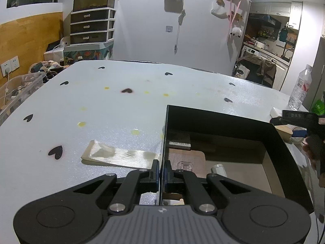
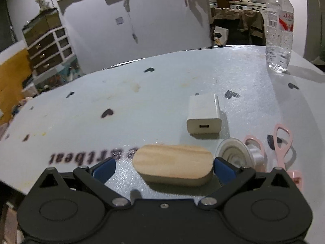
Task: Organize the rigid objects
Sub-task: 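Grasp the oval wooden lid with the right gripper, then carry the wooden lid into the black box and release it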
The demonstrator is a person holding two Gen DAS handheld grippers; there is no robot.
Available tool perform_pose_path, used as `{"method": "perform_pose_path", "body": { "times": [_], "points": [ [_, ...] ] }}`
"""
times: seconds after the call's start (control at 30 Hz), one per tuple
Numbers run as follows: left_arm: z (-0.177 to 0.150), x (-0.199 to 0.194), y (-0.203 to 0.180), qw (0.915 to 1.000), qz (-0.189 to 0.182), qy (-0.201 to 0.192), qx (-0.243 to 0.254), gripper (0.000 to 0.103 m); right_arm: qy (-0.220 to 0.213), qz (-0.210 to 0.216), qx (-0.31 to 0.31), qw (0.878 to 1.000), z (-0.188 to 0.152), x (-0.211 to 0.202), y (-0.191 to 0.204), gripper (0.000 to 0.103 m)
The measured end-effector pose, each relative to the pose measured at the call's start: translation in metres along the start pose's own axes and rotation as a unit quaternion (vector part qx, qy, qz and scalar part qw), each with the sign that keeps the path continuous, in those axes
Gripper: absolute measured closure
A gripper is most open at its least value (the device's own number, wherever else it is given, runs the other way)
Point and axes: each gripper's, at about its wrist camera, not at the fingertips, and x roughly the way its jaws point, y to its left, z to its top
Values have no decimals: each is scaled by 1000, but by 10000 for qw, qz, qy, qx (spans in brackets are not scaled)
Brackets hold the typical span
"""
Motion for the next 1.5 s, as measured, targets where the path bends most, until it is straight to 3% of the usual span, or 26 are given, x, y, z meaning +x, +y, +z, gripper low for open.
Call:
{"method": "perform_pose_path", "body": {
  "times": [0.13,0.27,0.47,0.6,0.77,1.03,1.23,1.5],
  "points": [
    [0,0,0,10000,-4,0,3,99,-5,-251,-200,9995,1,8,7,1],
    [0,0,0,10000,-6,2,3,99,3,-434,-292,9986,1,10,9,14],
    [0,0,0,10000,0,2,-5,99,61,-327,-187,9993,2,4,3,14],
    [-1,0,-1,10000,4,0,-9,99,-93,41,-88,9999,4,-24,12,15],
    [-3,3,-4,10000,35,-18,12,99,-262,801,-83,9964,1,-72,41,14],
    [-4,1,-3,10000,-1,-68,10,99,73,1599,-256,9868,-10,-113,100,15],
    [-6,-1,-6,9998,24,-114,138,99,519,1265,-413,9897,-22,-103,134,15],
    [-6,-3,-4,9998,-68,-136,147,99,605,961,-611,9916,-29,-88,150,14]
  ]
}}
